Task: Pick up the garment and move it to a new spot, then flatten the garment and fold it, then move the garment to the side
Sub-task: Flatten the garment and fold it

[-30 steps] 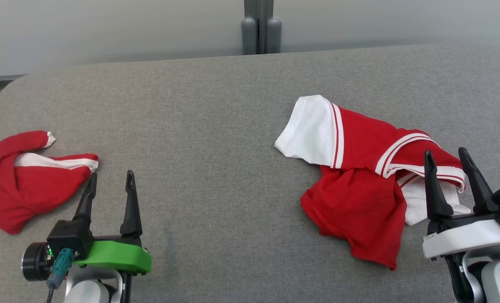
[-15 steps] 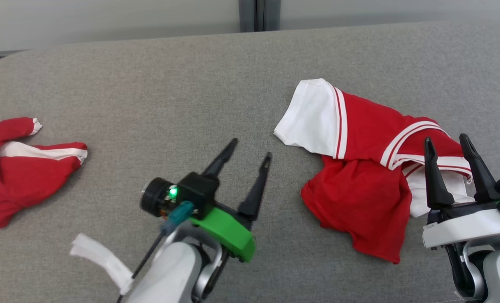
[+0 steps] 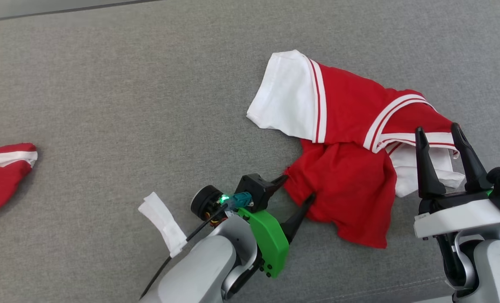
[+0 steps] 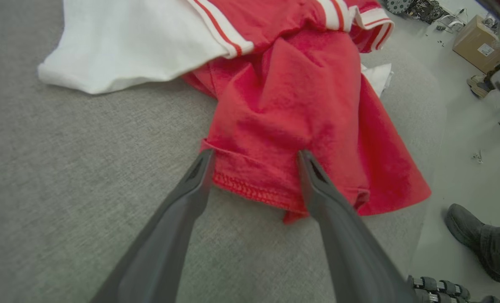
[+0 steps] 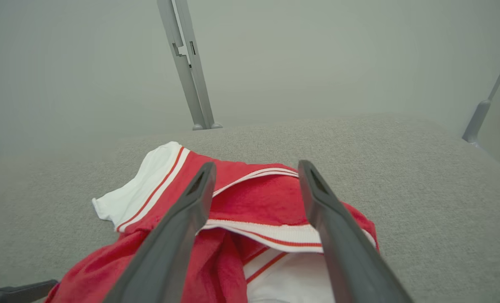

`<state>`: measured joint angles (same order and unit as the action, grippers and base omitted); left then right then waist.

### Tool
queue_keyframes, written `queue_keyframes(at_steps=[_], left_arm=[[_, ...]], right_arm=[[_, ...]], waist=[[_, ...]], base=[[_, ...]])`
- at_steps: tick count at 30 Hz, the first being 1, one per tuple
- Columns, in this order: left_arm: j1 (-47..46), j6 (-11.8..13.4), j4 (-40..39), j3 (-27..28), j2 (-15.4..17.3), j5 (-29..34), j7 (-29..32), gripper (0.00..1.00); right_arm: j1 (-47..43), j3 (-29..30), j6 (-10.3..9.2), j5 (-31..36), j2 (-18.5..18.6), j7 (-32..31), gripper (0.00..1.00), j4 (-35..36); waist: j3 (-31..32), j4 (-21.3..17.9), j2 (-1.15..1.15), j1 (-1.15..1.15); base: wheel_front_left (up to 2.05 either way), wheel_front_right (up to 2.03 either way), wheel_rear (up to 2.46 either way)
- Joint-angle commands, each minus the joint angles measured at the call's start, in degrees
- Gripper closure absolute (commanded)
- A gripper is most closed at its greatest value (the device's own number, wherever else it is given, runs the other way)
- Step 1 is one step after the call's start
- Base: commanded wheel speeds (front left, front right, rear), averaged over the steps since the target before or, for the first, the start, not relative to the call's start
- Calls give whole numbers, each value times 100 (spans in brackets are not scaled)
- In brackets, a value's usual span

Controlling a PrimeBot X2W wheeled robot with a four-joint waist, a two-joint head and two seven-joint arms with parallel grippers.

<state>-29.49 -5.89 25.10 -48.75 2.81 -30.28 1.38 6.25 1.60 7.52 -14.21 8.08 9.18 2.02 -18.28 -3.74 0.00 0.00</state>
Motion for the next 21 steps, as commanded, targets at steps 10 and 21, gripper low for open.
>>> queue_keyframes(at_steps=[10, 21], left_arm=[[-461, 282, 654, -69, 26, -259, -578, 100], [-377, 907, 270, 551, 695, -214, -1249, 100]], right_arm=[[29, 170, -6, -26, -49, 101, 0, -119], [-39, 247, -6, -47, -48, 127, 0, -80]], waist=[[-38, 12, 0, 0], [225, 225, 0, 0]], base=[[0, 0, 0], [0, 0, 0]])
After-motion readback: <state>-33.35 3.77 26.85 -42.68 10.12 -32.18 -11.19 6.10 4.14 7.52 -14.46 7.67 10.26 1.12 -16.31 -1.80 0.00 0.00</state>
